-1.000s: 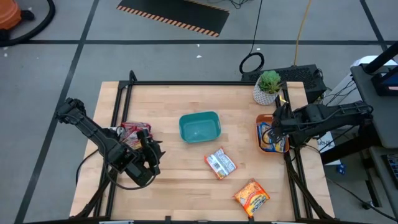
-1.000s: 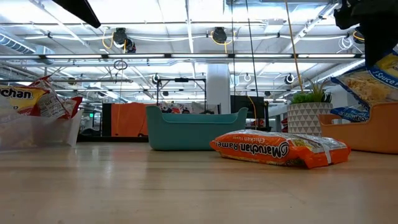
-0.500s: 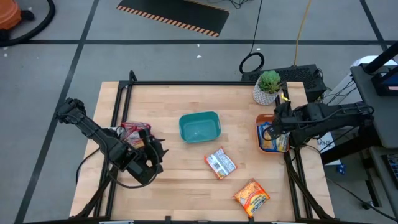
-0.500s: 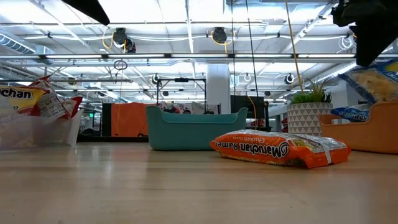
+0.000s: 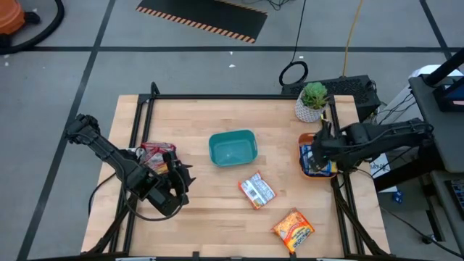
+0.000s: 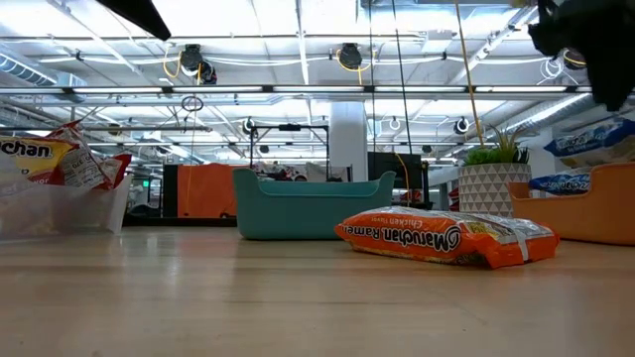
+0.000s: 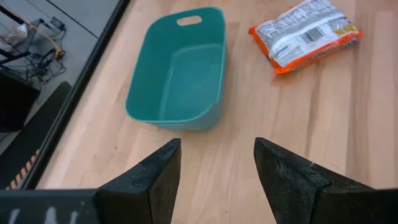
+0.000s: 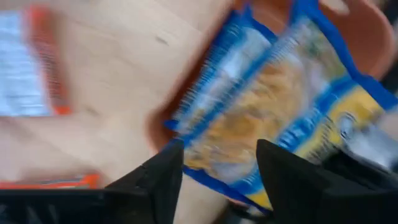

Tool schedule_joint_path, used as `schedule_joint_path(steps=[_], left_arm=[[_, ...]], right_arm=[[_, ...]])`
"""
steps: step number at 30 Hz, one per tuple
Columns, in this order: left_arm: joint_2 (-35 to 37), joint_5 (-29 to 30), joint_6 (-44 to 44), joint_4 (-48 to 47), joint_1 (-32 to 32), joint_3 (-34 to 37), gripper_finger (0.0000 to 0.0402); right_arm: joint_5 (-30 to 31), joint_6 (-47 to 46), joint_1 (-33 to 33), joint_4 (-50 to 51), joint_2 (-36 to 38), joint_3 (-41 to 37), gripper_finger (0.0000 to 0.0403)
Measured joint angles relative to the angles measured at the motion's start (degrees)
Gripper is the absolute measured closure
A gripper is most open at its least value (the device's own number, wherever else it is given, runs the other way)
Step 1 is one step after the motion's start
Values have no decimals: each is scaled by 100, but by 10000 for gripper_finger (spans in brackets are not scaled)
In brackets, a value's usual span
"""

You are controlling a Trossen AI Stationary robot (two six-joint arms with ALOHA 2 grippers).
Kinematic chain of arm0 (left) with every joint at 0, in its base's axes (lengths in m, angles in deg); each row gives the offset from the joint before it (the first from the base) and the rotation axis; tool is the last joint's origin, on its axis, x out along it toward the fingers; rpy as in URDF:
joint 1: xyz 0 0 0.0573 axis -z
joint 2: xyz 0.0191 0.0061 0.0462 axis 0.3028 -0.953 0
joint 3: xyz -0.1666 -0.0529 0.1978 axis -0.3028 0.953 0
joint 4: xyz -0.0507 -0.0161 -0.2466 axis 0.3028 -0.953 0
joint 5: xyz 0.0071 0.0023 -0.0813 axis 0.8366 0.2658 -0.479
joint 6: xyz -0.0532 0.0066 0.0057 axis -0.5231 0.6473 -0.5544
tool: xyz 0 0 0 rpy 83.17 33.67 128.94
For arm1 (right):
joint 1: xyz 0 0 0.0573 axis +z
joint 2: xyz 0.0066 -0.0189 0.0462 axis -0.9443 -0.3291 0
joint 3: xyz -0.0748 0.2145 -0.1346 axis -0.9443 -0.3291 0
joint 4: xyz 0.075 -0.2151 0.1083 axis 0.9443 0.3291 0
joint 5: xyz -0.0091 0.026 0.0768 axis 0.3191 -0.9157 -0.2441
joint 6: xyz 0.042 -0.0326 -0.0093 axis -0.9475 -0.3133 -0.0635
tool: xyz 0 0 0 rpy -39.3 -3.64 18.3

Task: Sort Maruchan noodles
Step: Put the blue noodle pack into the orange bin, then put the top orange noodle pack into the green bin

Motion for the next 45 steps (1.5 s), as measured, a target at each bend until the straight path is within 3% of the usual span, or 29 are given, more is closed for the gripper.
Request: schedule_joint_path(steps=[3, 12, 18, 24, 31, 39, 45], left_arm=[[0, -38, -106, -15, 52, -1, 192], [0, -62, -294, -14, 270, 0, 192], [0, -62, -312, -11, 297, -2, 192], [0, -38, -272, -4, 248, -2, 192], [0, -18, -206, 7, 132, -2, 192], [0, -23, -100, 136, 105, -2, 192], [-2, -23, 246, 489, 144, 48, 192]], right_arm=[[-32, -278, 70, 434, -183, -37, 232], [124, -760, 83, 418, -275, -677, 307], [152, -715, 85, -403, -267, -1490, 344], [168, -787, 92, -441, -198, -1235, 355], [627, -799, 96, -551, -159, -720, 355], [1245, 63, 101, -2367, -160, -655, 355], [1894, 2200, 108, -5106, -159, -774, 355]])
